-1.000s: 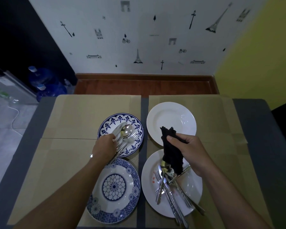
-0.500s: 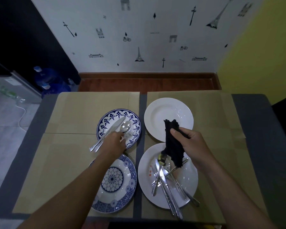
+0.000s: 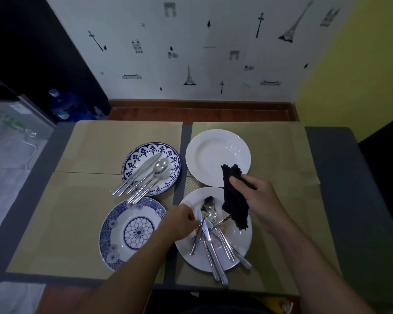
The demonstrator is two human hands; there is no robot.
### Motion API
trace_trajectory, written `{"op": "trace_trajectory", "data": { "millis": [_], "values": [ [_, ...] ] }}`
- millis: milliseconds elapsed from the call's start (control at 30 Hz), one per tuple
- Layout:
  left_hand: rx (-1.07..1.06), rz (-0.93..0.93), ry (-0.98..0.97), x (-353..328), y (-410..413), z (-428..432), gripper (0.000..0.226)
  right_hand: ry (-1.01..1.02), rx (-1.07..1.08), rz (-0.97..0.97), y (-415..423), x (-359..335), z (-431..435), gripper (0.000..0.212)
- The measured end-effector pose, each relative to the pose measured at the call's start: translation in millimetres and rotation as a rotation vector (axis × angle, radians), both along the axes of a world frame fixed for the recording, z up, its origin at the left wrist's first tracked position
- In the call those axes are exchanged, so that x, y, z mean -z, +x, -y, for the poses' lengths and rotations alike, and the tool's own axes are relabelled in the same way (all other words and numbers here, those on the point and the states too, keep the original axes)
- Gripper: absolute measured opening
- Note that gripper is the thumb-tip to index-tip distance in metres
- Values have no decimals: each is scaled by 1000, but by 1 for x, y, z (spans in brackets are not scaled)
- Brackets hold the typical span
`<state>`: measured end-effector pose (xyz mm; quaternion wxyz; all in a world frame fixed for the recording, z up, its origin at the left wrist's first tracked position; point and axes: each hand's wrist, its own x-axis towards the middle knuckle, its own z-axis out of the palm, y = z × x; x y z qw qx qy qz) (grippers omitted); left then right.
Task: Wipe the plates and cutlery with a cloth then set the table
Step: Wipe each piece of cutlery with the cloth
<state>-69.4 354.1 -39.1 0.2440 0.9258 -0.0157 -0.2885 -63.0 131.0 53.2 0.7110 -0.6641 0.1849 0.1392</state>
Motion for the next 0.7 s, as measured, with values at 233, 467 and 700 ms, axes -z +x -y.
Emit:
{"op": "trace_trajectory", "data": {
  "millis": [233,467,700],
  "values": [
    [-60,-22,23,8,-25,14,25,-35,-54,22,-9,4,6,15],
    [-111,-24,-99,-1,-26,15,20,-31,-78,-6,-10,7,7,16],
    [-228,20,-298,-20,-21,10,11,-71,-75,-16,-9,10,-6,20]
  ]
}}
